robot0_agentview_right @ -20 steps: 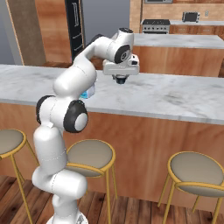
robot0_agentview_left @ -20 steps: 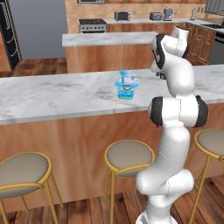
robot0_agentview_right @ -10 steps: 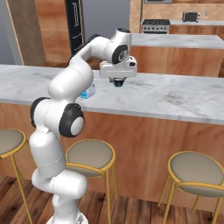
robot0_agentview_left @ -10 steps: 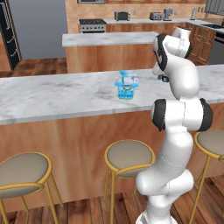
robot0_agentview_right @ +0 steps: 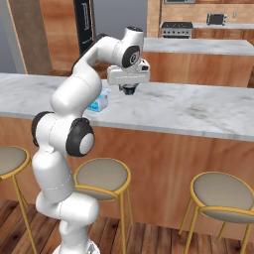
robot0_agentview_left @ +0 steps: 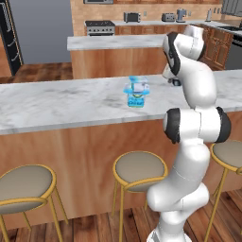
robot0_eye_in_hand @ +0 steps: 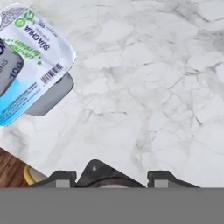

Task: Stack the yogurt containers by placing the smaller containers on top of the larger containers.

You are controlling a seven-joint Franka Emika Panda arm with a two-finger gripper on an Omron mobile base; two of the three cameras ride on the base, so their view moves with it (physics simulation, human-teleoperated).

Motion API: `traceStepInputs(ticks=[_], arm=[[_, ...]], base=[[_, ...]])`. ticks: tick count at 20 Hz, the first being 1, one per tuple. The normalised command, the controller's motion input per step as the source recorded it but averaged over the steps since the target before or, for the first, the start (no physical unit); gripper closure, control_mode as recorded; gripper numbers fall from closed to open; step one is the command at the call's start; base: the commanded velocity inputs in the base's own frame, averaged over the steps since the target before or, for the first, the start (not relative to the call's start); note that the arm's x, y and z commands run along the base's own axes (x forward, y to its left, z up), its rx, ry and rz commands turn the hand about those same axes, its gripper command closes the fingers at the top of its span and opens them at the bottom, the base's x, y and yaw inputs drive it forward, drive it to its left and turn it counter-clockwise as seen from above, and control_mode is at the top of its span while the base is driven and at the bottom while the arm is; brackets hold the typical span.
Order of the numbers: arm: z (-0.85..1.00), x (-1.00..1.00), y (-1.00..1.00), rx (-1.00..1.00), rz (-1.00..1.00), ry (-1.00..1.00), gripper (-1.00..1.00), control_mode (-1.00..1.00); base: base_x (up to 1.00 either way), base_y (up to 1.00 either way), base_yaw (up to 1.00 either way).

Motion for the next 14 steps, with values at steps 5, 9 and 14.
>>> traceStepInputs(ticks=[5,9,14], arm=[[0.32,-0.06,0.16,0.00,0.03,0.00,1.00,-1.00],[0.24,-0.13,0.18,0.02,0.02,0.00,1.00,-1.00],[0.08,-0.23,0.14,0.06,0.02,-0.03,1.00,-1.00]], base=[[0.00,0.00,0.00],[0.00,0.00,0.00],[0.00,0.00,0.00]])
